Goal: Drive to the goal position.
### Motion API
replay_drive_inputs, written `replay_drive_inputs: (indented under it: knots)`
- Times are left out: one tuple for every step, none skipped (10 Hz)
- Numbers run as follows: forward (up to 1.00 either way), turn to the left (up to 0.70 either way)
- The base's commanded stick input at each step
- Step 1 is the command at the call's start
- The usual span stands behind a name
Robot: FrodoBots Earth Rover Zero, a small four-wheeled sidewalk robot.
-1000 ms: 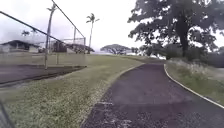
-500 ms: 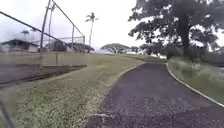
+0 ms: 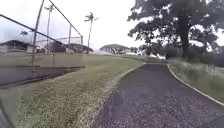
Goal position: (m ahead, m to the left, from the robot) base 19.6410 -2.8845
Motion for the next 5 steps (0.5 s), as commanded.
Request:
replay_drive_inputs:
  knots:
    - [0.70,-0.35]
    - [0.70,-0.35]
    - [0.70,-0.35]
    - [0.70,-0.35]
    - [0.70,-0.35]
